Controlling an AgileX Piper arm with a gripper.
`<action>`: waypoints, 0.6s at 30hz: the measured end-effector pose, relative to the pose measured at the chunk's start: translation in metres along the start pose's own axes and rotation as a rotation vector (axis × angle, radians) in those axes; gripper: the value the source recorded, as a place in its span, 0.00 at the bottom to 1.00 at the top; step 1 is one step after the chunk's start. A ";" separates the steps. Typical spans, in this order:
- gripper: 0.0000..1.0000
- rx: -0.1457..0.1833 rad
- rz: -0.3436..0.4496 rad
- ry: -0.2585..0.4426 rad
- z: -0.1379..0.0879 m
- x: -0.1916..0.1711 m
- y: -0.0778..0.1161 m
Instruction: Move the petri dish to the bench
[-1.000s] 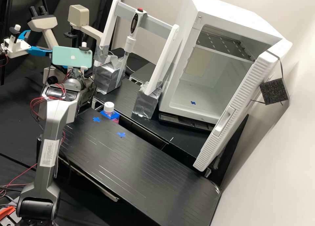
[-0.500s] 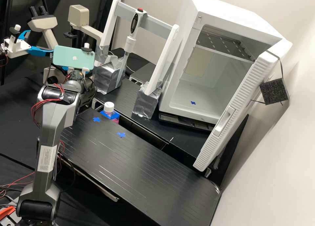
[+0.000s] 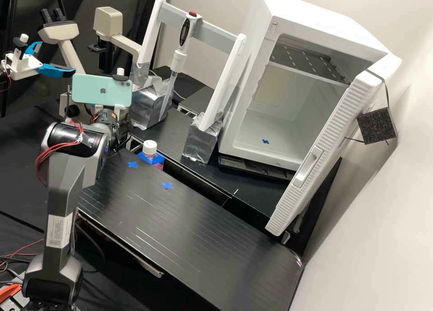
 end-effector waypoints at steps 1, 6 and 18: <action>0.00 0.010 0.007 -0.002 0.002 -0.008 -0.001; 0.00 0.024 0.031 0.034 -0.001 -0.047 -0.007; 0.00 0.012 0.106 0.036 0.031 -0.141 -0.024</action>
